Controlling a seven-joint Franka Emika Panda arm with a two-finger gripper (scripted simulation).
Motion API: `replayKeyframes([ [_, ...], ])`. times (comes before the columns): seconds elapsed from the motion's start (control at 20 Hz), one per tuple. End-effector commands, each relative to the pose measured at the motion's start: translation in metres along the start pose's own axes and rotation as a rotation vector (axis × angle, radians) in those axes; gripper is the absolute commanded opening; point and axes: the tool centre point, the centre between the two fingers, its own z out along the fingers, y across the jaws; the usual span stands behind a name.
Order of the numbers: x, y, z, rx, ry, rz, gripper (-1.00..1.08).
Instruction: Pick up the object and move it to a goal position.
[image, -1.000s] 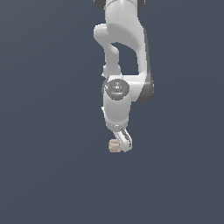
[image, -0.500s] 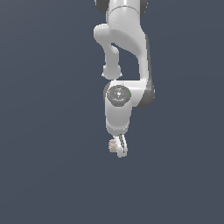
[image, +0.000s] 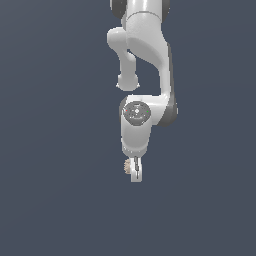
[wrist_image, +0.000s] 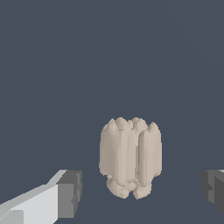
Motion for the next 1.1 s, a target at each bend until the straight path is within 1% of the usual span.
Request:
replayKeyframes([
  [0.0,0.000,-0.001,0.001,0.000,0.001,0.017,1.00],
  [0.35,0.000,-0.001,0.005,0.000,0.001,0.019,1.00],
  [0.8,0.000,0.000,0.045,0.000,0.001,0.024,1.00],
  [1.05,0.000,-0.001,0.052,0.000,0.001,0.024,1.00],
])
